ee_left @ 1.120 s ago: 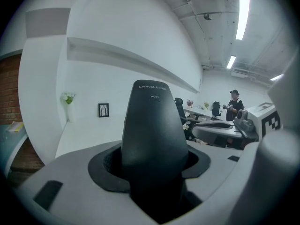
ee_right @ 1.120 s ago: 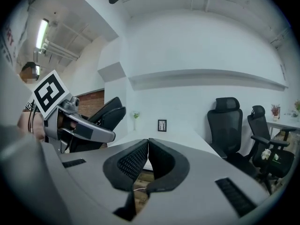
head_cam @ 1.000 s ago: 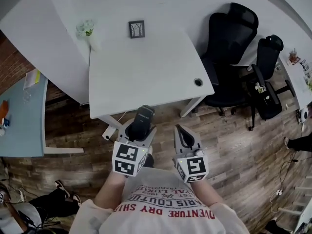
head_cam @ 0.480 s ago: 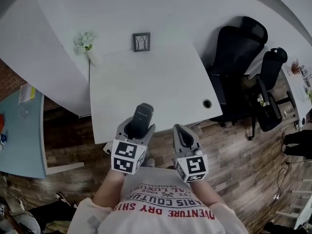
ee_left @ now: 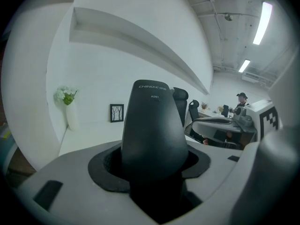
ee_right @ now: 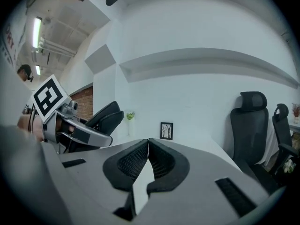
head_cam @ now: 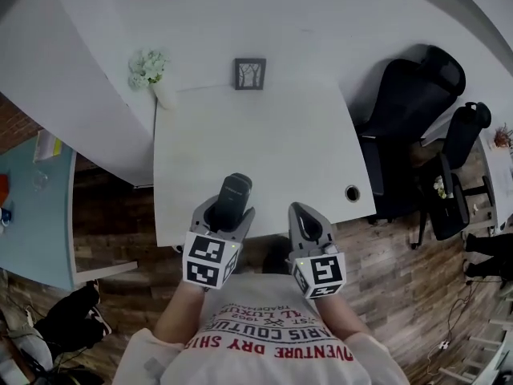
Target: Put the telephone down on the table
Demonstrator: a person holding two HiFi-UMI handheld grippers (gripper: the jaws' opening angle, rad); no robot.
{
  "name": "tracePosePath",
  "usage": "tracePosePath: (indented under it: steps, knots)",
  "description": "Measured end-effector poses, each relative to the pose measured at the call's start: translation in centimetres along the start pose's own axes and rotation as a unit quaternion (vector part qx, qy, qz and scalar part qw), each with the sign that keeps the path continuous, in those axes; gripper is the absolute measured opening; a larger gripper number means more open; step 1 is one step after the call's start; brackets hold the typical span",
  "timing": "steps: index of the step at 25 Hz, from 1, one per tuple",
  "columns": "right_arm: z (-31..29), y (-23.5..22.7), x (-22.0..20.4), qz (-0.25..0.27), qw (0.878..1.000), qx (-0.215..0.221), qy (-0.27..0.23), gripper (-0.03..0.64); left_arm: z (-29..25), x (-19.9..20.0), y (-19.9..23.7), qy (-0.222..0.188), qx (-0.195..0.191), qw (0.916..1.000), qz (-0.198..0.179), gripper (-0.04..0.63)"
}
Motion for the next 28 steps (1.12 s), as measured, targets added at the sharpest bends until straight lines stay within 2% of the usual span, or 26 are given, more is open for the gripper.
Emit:
tracePosePath:
  steps: [8, 17, 22, 28]
  knots:
    - [-6.8, -5.0, 1.4, 0.004, 0.998, 0.060, -0.005, 0.026, -5.3, 2.8, 1.5, 0.002, 0.059, 0.9980, 0.024, 0.284]
    - [-13.5, -11.7, 3.0, 0.022, 0.992, 0.121, -0.002, 0.026, -11.2, 6.5, 1.2, -0.012, 0.125, 0.9904, 0.057, 0.284]
    - [-15.7, -13.4, 2.8, 0.025, 0.989, 0.146, 0.006, 0.025, -13.1, 6.3, 1.3, -0.003, 0.149, 0.9855, 0.081, 0.284]
    - [-17.1, -12.8, 1.7, 0.021, 0.988, 0.154, 0.023, 0.025, -14.0, 4.8, 2.8, 0.014, 0.158, 0.9817, 0.105, 0.284]
Point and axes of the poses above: the fingertips, and each gripper's own axes: z backward along the fingers, y to its left, x out of its top, the point moved 5 cm from there along z, backward along the fingers, and after that the axes turned 15 degrees about -x, right-handed, at the moved point
